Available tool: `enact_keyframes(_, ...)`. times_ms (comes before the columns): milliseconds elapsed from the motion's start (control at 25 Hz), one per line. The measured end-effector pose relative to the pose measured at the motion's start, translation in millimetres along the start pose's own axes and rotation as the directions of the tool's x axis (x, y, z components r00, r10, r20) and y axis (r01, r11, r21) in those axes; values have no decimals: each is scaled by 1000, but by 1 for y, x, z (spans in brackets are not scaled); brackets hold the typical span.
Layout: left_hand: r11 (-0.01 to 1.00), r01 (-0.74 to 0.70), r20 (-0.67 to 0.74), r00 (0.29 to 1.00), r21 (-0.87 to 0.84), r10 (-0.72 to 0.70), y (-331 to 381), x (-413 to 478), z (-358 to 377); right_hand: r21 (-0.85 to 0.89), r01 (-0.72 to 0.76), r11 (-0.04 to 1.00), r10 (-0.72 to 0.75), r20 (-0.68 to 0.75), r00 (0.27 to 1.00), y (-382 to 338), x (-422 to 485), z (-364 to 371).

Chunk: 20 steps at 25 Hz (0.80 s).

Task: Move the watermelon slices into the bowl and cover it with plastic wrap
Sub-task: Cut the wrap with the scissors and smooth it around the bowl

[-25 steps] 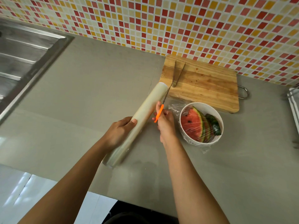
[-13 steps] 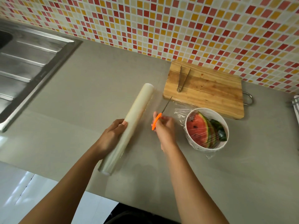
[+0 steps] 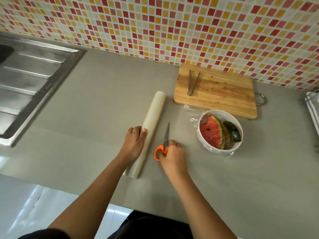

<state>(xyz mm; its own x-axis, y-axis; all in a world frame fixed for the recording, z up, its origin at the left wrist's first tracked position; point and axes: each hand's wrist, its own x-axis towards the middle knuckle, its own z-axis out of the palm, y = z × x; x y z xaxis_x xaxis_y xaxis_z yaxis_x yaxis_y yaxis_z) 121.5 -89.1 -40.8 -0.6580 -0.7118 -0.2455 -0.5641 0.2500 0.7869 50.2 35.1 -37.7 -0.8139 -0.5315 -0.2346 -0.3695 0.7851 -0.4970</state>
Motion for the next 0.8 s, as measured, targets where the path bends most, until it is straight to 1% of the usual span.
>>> enact_keyframes(160, 1000, 17, -34, 999, 14, -16, 2, -1, 1, 91, 6, 996, -5, -15, 1000, 4, -8, 5)
enact_keyframes(280, 999, 28, -31, 999, 31, -27, 3, -3, 2, 127, 20, 992, -18, -16, 1000, 6, -7, 4)
enact_keyframes(440, 999, 37, -36, 999, 20, -36, 0, -3, 3, 130, 79, 988, -79, -6, 997, 9, -6, 4)
enact_keyframes(600, 996, 71, -59, 995, -50, -74, -2, -2, 6, 122, 174, 977, -173, -17, 985, 14, -19, -1)
enact_keyframes(640, 995, 90, -58, 994, -40, -92, -1, -1, 5, 152, 192, 970, -187, -47, 981, 17, -23, -8)
enact_keyframes(680, 993, 116, -66, 991, -20, -117, -2, -1, 4, 215, 216, 952, -196, -110, 974, 22, -24, -19)
enact_keyframes(720, 991, 136, -105, 985, 3, -135, -1, -1, 1, 285, 256, 924, -202, -207, 957, 30, -21, -34)
enact_keyframes(760, 992, 127, -178, 976, 9, -123, 2, -2, 0, 325, 309, 894, -198, -332, 922, 41, -13, -52)
enact_keyframes(800, 998, 59, -280, 959, 4, -55, 8, -5, -1, 330, 355, 875, -174, -470, 865, 55, -1, -73)
